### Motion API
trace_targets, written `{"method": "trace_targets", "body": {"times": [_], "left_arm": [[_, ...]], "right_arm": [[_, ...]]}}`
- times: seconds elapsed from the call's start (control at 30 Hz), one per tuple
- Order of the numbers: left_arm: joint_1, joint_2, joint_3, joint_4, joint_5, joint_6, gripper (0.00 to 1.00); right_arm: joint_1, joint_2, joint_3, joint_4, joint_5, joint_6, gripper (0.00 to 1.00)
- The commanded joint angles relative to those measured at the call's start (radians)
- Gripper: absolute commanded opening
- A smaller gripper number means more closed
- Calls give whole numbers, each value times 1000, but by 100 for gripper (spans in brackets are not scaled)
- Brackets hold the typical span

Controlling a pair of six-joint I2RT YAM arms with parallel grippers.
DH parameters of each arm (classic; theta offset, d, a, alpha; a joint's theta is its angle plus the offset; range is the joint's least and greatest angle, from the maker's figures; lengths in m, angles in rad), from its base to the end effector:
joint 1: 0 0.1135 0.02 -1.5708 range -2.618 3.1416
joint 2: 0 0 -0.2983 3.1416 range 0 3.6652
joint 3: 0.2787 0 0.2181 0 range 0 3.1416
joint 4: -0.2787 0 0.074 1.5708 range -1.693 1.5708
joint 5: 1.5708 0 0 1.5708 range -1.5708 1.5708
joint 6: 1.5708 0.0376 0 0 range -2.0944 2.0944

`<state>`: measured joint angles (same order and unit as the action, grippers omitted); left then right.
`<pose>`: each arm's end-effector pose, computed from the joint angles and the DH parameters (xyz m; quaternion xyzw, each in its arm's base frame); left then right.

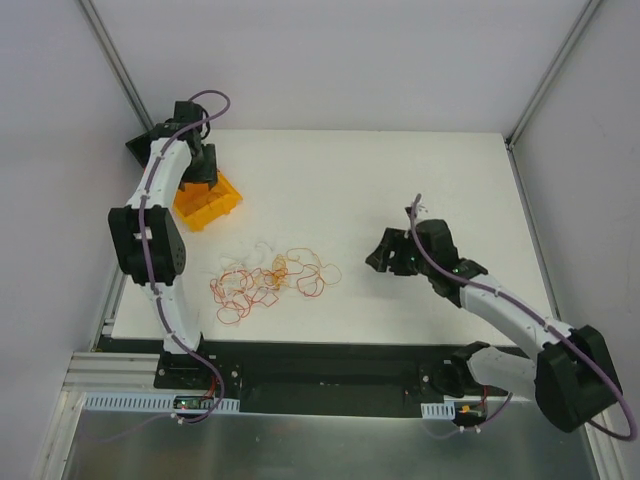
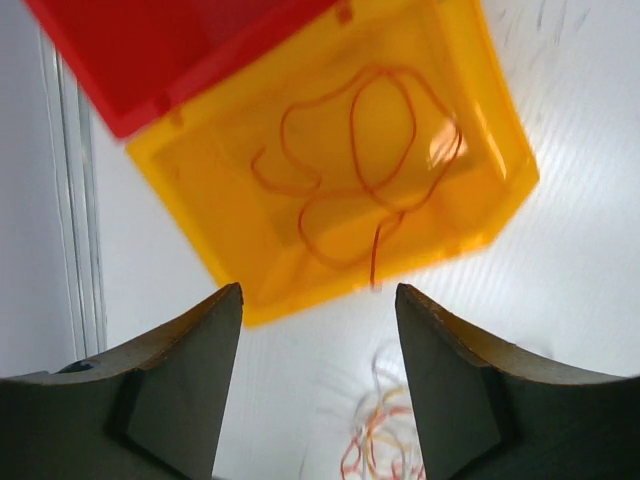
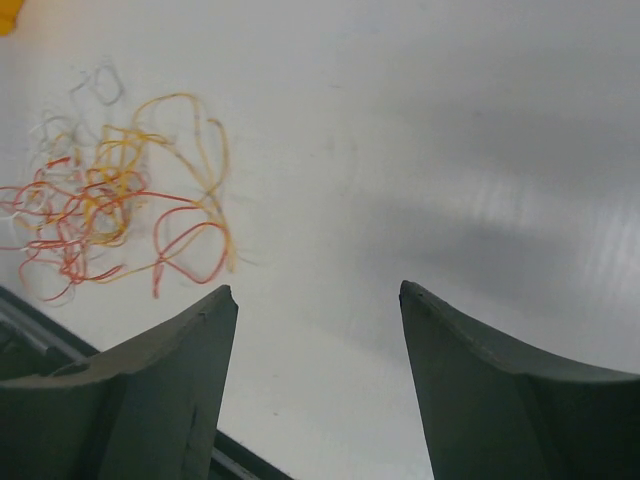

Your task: Untangle the cables

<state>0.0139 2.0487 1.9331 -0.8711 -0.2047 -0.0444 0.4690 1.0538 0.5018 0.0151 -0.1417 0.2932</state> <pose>0.4334 0.0137 0.3214 -0.0572 0.9514 0.0935 0.2879 0.1565 0.0853 0.2571 -0.1110 0.8607 0.2405 0.4347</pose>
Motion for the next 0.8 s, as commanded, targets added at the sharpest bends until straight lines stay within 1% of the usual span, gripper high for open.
{"method": "trace_targets", "body": {"times": [0.0,0.03,0.07,0.1,0.17,0.23,0.3,0.37,0.47,0.53,0.6,0.63,0.67,0.7,0.77], "left_arm": [[-12,-350,-213,26,86,-116,63],[-11,-417,-291,52,172,-135,62],[-55,-488,-365,93,254,-150,62],[-96,-543,-482,134,365,-161,61],[-204,-636,-626,211,471,-176,60],[-326,-686,-742,286,494,-212,60],[-464,-699,-821,366,495,-233,61],[-558,-684,-858,432,479,-213,63],[-650,-613,-870,498,475,-161,65],[-666,-555,-872,517,461,-167,65],[-673,-497,-866,520,449,-170,64],[-684,-475,-864,521,411,-170,63],[-695,-458,-861,521,387,-166,62],[-709,-447,-861,518,363,-158,61],[-732,-427,-858,491,305,-158,56]], "right_arm": [[74,141,199,-57,-97,-34,70],[92,185,233,-49,-116,-25,70],[109,224,251,-46,-130,-13,70],[126,270,270,-29,-150,3,70],[160,355,294,12,-196,15,69],[187,409,322,13,-182,9,67],[203,449,333,25,-176,4,64],[221,480,340,32,-183,-2,61],[250,526,345,74,-219,7,56],[261,540,342,72,-162,12,53],[260,543,345,71,-127,20,46],[263,543,351,63,-119,20,41],[266,540,354,59,-98,24,34],[269,537,356,42,-63,29,25],[273,517,362,-36,52,52,1]]}}
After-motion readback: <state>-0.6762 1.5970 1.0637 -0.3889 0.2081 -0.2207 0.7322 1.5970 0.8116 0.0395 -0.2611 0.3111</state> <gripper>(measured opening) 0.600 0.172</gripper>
